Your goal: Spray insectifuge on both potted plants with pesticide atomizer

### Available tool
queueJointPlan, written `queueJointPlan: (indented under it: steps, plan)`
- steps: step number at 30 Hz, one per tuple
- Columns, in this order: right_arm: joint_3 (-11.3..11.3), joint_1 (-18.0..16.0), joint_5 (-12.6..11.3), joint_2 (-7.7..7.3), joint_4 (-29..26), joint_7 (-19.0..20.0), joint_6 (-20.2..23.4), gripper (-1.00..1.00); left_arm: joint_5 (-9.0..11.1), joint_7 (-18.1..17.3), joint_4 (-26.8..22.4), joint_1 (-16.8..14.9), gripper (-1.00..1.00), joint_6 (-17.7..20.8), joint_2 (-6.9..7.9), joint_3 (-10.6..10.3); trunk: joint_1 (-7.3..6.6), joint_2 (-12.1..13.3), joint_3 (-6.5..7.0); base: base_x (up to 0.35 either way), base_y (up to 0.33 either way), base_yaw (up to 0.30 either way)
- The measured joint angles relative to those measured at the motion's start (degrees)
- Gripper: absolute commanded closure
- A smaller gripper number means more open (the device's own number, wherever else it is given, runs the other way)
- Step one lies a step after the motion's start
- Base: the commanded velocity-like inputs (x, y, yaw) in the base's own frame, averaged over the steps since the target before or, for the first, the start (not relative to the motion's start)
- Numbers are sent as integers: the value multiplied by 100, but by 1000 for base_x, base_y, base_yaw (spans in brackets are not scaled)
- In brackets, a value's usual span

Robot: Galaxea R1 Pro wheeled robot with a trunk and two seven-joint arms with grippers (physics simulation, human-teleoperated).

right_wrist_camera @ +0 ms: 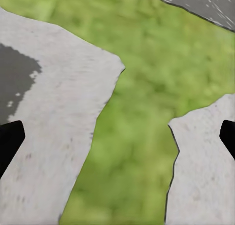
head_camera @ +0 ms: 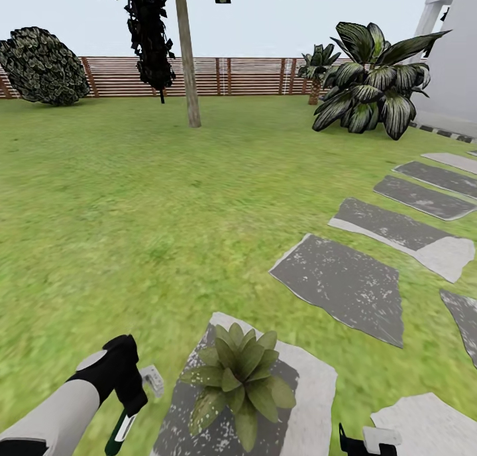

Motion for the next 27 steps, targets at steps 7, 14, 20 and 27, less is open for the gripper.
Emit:
queueJointPlan:
  steps: [7, 14, 20, 27]
  plan:
    - [0, 0, 0, 0, 0, 0, -4, -100, 6, -35, -103, -79, 100, 72, -56, 9, 0, 0, 0, 0, 0, 0]
    - [0, 0, 0, 0, 0, 0, -1, -100, -142, -68, -428, -235, 100, 121, -146, -21, 0, 0, 0, 0, 0, 0]
    - [0, 0, 0, -1, 0, 0, -3, -100, -634, -101, -338, -189, 100, 95, -112, -138, 0, 0, 0, 0, 0, 0]
    - [0, 0, 0, 0, 0, 0, -2, -100, -781, -120, -318, -172, 100, 38, 37, -138, 0, 0, 0, 0, 0, 0]
